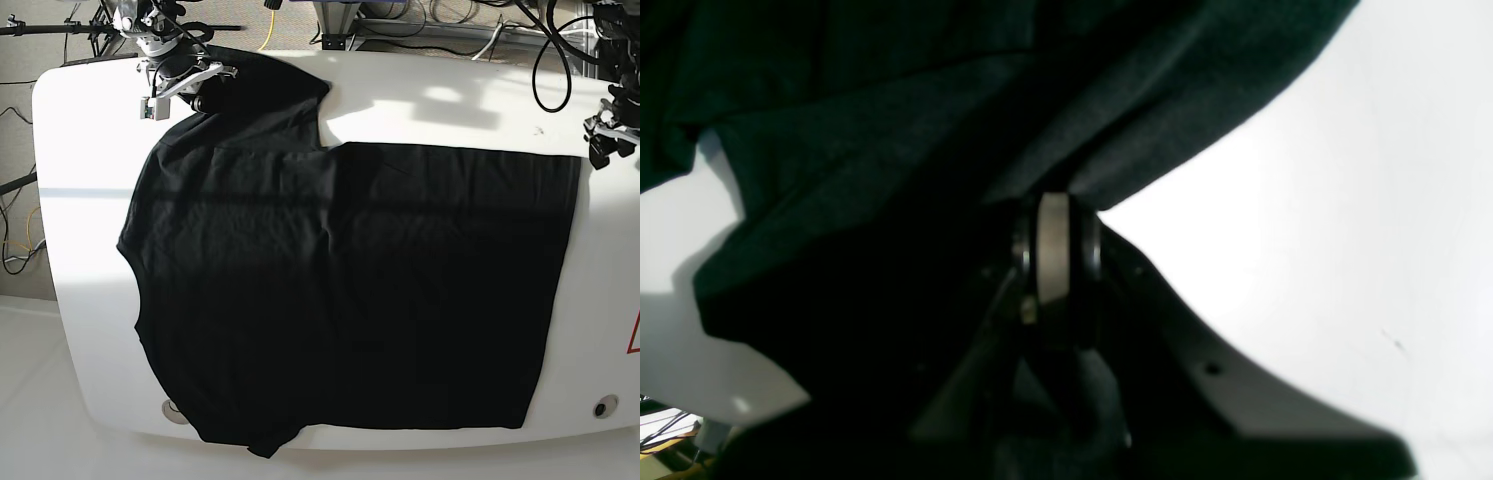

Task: Fold the T-shirt properly
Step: 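Move the left gripper to the shirt's shoulder edge and close it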

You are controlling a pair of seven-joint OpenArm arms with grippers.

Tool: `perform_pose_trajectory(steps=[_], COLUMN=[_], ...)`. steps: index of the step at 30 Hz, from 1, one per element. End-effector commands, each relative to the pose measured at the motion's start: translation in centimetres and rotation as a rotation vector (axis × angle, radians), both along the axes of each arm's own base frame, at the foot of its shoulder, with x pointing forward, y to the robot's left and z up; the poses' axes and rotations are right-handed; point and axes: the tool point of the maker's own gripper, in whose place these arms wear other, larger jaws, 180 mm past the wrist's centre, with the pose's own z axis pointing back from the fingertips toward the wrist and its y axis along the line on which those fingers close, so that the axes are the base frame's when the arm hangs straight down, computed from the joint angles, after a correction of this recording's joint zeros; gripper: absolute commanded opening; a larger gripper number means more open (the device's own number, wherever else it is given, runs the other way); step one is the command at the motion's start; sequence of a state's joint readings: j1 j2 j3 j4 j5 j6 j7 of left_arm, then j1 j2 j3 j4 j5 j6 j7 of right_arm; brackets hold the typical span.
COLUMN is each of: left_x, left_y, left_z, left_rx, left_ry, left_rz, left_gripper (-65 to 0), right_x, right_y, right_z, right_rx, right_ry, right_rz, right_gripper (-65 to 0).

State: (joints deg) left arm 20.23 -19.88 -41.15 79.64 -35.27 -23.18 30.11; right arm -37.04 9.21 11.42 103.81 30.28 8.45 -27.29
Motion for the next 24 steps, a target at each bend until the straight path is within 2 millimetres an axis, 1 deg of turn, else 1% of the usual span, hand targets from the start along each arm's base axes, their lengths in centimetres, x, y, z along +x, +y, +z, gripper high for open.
perform_pose_trajectory(steps=[1, 10, 12, 18, 20, 24], left_x=[1.2, 2.0, 1.7, 2.0, 2.4, 2.6], left_y=[0.3, -1.0, -1.8, -2.7, -3.9, -4.5], left_z=[1.6, 1.2, 0.3, -0.3, -0.6, -0.9], left_rx=[0.03, 0.02, 0.002, -0.009, -0.025, -0.035], left_ry=[-0.051, -0.051, -0.033, -0.024, -0.023, -0.023], left_rz=[-0.017, -0.044, -0.067, -0.099, -0.136, -0.154], left_gripper=[-28.3, -28.1, -27.9, -28.1, -28.0, -28.0], right_x=[-1.1, -1.2, -1.1, -1.2, -1.1, -1.1], right_y=[0.0, 0.1, 0.2, 0.2, 0.4, 0.4], right_z=[-0.6, -0.7, -0.6, -0.6, -0.7, -0.7], right_rx=[-0.01, -0.004, -0.004, -0.004, 0.002, 0.004], right_ry=[0.052, 0.056, 0.05, 0.054, 0.052, 0.051], right_rz=[0.014, 0.016, 0.017, 0.018, 0.016, 0.015], right_gripper=[-65.0, -65.0, -65.0, -65.0, -65.0, -65.0])
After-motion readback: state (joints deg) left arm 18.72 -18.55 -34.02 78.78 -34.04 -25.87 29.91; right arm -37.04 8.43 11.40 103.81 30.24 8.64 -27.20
